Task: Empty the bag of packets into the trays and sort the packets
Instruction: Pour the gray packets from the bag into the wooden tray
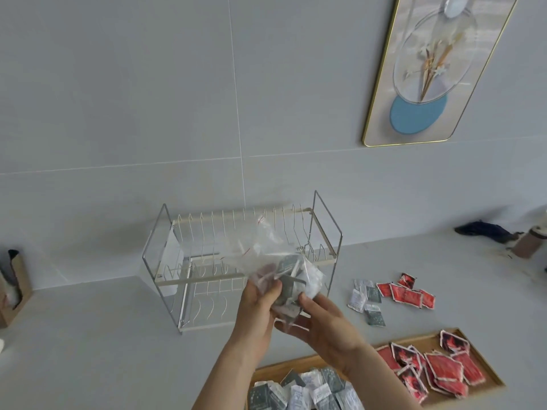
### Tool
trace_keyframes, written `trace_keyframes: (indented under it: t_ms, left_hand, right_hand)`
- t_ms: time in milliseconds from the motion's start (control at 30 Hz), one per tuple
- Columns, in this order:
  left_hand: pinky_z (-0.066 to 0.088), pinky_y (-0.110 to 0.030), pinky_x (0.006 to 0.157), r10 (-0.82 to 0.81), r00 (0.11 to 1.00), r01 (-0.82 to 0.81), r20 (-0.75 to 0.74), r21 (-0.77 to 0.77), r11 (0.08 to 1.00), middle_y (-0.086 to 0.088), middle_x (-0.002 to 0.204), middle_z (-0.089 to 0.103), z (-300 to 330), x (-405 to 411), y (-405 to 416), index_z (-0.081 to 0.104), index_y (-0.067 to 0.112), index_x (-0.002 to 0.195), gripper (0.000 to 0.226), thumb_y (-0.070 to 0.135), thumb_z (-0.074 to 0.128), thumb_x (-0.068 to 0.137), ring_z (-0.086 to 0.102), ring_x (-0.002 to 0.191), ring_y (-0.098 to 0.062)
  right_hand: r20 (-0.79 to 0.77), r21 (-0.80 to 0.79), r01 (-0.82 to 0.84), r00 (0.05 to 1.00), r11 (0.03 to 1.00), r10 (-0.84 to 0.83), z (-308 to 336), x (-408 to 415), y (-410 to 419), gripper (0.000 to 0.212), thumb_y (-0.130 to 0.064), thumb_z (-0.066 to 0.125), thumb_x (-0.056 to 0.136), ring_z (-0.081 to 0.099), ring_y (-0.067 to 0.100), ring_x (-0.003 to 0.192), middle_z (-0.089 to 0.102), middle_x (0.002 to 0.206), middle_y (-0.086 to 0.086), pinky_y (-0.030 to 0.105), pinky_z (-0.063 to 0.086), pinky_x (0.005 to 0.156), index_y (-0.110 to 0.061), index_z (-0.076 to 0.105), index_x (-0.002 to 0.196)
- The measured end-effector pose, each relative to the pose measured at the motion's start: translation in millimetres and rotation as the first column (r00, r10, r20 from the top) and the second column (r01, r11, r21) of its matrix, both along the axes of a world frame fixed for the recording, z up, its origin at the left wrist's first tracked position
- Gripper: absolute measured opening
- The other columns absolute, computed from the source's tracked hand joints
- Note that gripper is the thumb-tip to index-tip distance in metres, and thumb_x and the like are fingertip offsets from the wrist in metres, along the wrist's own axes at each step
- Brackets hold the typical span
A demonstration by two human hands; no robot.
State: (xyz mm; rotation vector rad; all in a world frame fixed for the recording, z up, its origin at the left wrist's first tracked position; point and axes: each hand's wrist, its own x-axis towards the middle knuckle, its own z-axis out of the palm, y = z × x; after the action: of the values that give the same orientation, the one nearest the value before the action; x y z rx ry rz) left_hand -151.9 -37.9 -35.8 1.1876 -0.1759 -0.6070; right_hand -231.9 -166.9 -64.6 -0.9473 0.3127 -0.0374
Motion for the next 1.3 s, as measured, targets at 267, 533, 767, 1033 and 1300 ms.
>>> trace_keyframes:
  t_ms: [267, 533, 767, 1033, 1300]
  left_hand:
    - [0.046, -0.044, 0.107, 0.071, 0.997, -0.066, -0.030, 0.132, 0.989, 0.000, 0.121, 0.073, -45.4, 6.7, 32.6, 0.060, 0.032, 0.126, 0.059, 0.022, 0.081, 0.072, 0.068, 0.116, -0.022]
    - [0.038, -0.033, 0.102, -0.194, 0.957, 0.039, 0.216, 0.566, 0.824, 0.012, 0.144, 0.048, -80.7, 4.3, 40.4, 0.038, 0.050, 0.142, 0.082, 0.026, 0.084, 0.078, 0.049, 0.129, -0.014]
    - [0.033, -0.035, 0.114, -0.593, 0.783, 0.207, 0.188, 0.820, 0.534, 0.014, 0.152, 0.045, -114.4, -11.3, 19.5, 0.027, 0.049, 0.150, 0.079, 0.033, 0.073, 0.087, 0.039, 0.141, -0.011]
    - [0.048, -0.037, 0.106, -0.641, 0.750, 0.210, 0.162, 0.861, 0.463, 0.012, 0.132, 0.063, -123.9, -12.4, 15.3, 0.039, 0.044, 0.142, 0.058, 0.035, 0.067, 0.092, 0.060, 0.122, -0.010]
    - [0.053, -0.039, 0.101, -0.645, 0.738, 0.224, 0.195, 0.832, 0.508, 0.018, 0.118, 0.064, -123.6, -8.0, 4.7, 0.049, 0.043, 0.132, 0.049, 0.034, 0.072, 0.089, 0.066, 0.110, -0.009]
  right_hand:
    - [-0.208, -0.126, 0.123, 0.967, 0.984, -0.148, -42.1, -26.2, -37.5, 0.049, -0.017, 0.070, 0.083, 0.068, 0.036, 0.090, 0.073, 0.102, 0.020, 0.046, 0.060, 0.072, -0.002, 0.058, 0.127]
    - [-0.396, -0.557, -0.218, 0.918, 0.802, -0.025, -60.2, -46.4, -72.0, 0.020, -0.012, 0.070, 0.092, 0.072, 0.023, 0.074, 0.075, 0.097, 0.016, 0.037, 0.059, 0.064, -0.010, 0.067, 0.112]
    - [-0.502, -0.822, -0.486, 0.865, 0.298, 0.025, -73.5, -31.6, -70.0, 0.021, -0.028, 0.071, 0.086, 0.071, 0.021, 0.086, 0.076, 0.095, 0.000, 0.044, 0.059, 0.082, -0.021, 0.066, 0.105]
    - [-0.565, -0.825, -0.561, 0.823, -0.070, 0.052, -57.7, -16.8, -56.9, 0.030, -0.034, 0.069, 0.089, 0.069, 0.030, 0.094, 0.073, 0.108, 0.006, 0.046, 0.057, 0.085, -0.022, 0.062, 0.115]
    - [-0.581, -0.813, -0.576, 0.813, -0.088, 0.044, -41.6, -18.0, -64.6, 0.019, -0.038, 0.077, 0.085, 0.071, 0.022, 0.097, 0.075, 0.109, -0.002, 0.040, 0.056, 0.087, -0.027, 0.071, 0.099]
